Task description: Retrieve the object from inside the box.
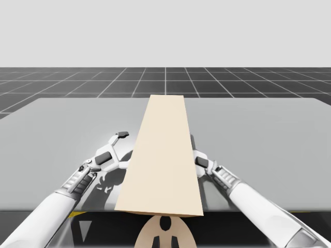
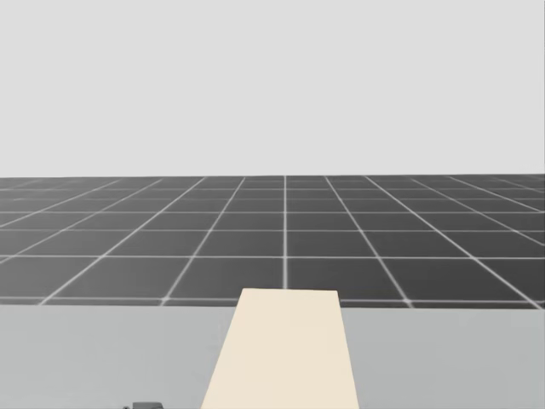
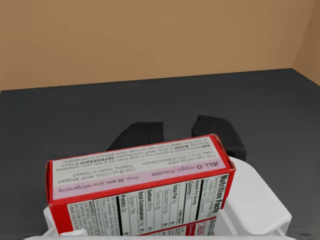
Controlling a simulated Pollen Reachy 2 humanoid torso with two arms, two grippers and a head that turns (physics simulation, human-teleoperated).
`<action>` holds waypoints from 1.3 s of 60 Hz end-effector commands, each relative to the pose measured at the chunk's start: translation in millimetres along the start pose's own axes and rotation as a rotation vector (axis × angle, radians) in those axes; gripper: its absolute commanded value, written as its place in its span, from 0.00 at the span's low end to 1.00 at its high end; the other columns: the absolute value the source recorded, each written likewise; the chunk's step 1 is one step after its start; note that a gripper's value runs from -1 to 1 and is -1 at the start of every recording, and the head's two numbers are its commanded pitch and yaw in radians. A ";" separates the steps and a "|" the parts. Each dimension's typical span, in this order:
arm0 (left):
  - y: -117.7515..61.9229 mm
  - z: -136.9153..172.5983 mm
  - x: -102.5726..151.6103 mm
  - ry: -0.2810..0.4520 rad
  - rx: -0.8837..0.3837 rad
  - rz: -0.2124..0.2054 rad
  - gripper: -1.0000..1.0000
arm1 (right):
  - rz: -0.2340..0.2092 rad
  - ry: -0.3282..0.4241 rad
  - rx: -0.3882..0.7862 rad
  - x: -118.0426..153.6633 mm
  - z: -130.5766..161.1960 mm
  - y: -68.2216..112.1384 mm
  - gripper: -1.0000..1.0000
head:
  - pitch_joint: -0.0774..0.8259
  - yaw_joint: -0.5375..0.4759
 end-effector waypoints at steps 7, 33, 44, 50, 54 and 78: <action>0.6 0.4 -0.5 0.002 0.004 -0.001 0.00 | 0.020 -0.041 0.134 1.0 64.1 -16.5 1.00 | 0.14 0.56; 2.4 1.6 -0.8 0.002 0.015 -0.002 0.00 | 0.086 -0.047 -0.034 27.9 129.6 -55.2 1.00 | 0.13 0.56; 3.1 1.6 -1.2 0.003 0.019 -0.003 0.00 | 0.111 -0.047 -0.106 41.7 151.9 -77.9 1.00 | 0.13 0.56; 3.8 1.9 -1.2 0.002 0.022 -0.003 0.00 | 0.127 -0.044 -0.134 48.3 155.6 -90.2 1.00 | 0.13 0.56; 4.3 2.1 -1.2 0.001 0.024 -0.001 0.00 | 0.142 -0.048 -0.155 55.7 157.0 -100.1 1.00 | 0.13 0.56; 5.8 3.4 -1.4 0.002 0.029 -0.001 0.00 | 0.263 -0.011 -0.215 127.8 140.4 -156.1 1.00 | 0.12 0.56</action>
